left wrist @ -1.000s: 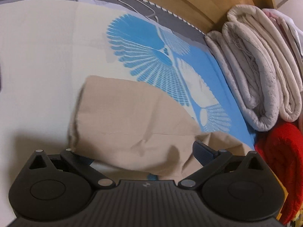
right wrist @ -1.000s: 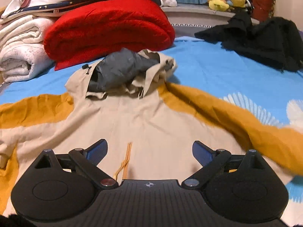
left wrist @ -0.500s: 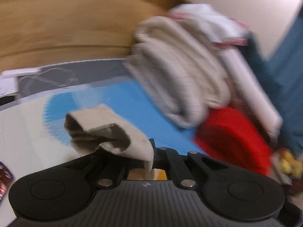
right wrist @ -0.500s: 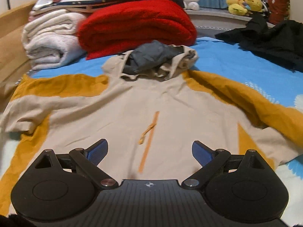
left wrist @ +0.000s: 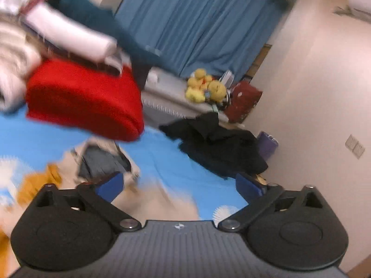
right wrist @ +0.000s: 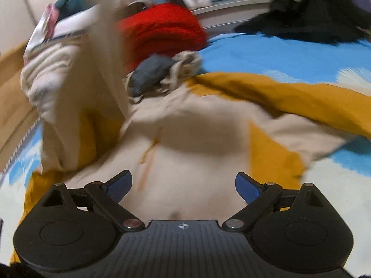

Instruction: Fold large clothes

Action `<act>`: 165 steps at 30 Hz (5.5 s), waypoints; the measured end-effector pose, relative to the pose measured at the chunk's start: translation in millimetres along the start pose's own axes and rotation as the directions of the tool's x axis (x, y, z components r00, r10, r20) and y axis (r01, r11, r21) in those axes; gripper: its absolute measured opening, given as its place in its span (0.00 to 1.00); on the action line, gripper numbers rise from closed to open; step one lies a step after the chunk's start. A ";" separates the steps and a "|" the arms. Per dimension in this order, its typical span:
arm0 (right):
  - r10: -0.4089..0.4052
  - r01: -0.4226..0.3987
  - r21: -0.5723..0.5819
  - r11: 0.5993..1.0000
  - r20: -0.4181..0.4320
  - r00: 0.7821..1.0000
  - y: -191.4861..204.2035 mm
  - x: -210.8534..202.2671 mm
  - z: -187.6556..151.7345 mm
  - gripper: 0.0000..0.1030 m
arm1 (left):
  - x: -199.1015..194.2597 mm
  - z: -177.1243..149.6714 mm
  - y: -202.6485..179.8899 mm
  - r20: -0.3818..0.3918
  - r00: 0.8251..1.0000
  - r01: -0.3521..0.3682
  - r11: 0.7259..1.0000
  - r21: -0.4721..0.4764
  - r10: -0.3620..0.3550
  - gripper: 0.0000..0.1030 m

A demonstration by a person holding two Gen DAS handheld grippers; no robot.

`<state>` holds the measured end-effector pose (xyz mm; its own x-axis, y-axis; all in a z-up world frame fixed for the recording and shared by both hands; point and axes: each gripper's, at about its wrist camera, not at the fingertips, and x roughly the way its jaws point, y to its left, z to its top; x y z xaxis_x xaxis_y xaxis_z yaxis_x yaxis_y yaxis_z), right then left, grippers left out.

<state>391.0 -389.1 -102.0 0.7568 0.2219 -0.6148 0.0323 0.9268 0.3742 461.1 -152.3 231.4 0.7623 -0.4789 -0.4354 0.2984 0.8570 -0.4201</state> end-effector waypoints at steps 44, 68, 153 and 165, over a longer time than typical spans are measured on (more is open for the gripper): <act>-0.003 -0.024 0.412 0.911 0.064 0.998 -84.4 57.4 18.0 0.70 | 120.2 -104.4 390.0 -0.283 0.877 -0.394 0.918 0.042 0.389 0.90; 0.177 -0.196 0.210 0.958 0.106 0.979 -15.7 55.5 55.0 0.04 | 109.7 -148.6 436.2 -0.393 0.787 -0.504 0.863 0.033 0.475 0.83; -0.079 0.018 0.168 0.986 0.367 0.927 -36.9 -217.7 -85.3 0.78 | -155.0 -249.5 -50.8 0.058 0.906 -0.417 0.866 0.276 0.418 1.00; -0.162 0.132 0.118 0.984 0.310 0.937 -41.2 -189.9 -79.7 0.78 | -62.4 -236.9 39.6 -0.053 0.862 -0.481 0.847 0.226 0.504 1.00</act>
<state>194.0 -445.3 -56.0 0.9060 -0.0364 -0.4217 0.2084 0.9056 0.3694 289.3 -133.6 53.3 0.7773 0.0091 -0.6290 0.0156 0.9993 0.0337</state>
